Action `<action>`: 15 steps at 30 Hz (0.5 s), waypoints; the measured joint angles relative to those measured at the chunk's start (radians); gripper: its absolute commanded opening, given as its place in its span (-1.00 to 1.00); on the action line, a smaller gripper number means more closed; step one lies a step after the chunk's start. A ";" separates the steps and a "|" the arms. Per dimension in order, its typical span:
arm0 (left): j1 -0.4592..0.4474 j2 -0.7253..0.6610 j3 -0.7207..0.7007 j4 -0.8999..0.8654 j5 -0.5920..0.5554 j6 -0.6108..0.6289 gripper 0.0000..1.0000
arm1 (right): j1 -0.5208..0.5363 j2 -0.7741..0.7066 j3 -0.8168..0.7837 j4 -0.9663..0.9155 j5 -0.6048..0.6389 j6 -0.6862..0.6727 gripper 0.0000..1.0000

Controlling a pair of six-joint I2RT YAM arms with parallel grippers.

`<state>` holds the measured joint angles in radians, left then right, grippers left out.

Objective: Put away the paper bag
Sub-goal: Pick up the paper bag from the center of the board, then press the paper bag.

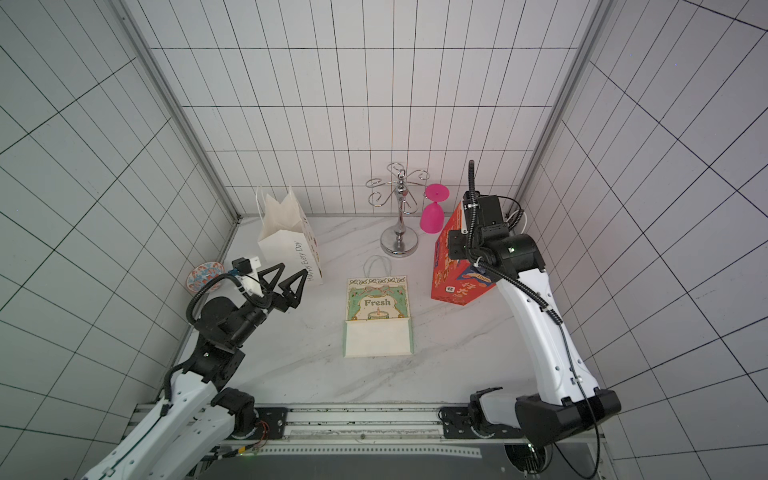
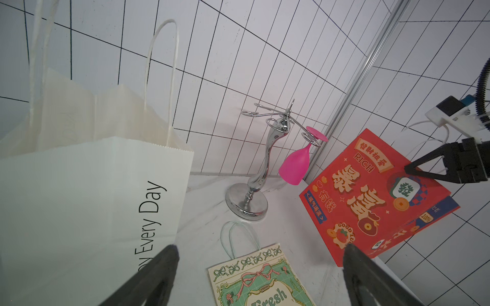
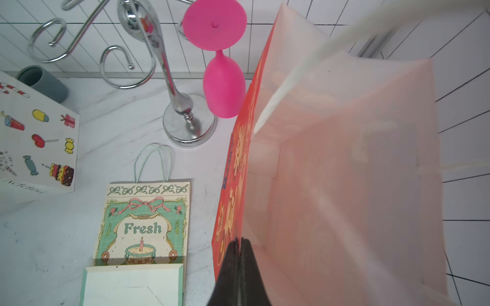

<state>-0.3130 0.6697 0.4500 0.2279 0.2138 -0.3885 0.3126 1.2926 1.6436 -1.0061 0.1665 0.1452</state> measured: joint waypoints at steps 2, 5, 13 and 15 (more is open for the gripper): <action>0.000 0.000 0.000 0.000 0.000 0.000 0.95 | 0.053 -0.017 -0.013 -0.018 0.009 -0.008 -1.00; 0.000 0.000 0.000 0.000 -0.002 0.000 0.96 | 0.149 -0.027 -0.023 -0.050 0.018 -0.022 -1.00; 0.001 -0.003 0.000 -0.002 -0.017 0.000 0.95 | 0.484 -0.053 -0.025 -0.125 0.114 -0.059 -1.00; 0.001 -0.007 0.000 -0.004 -0.025 0.000 0.96 | 0.561 -0.055 -0.025 -0.141 0.142 -0.071 -1.00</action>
<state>-0.3122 0.6624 0.4496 0.2241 0.1890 -0.3885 0.8738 1.2381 1.6184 -1.1473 0.3088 0.0746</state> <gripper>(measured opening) 0.978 0.047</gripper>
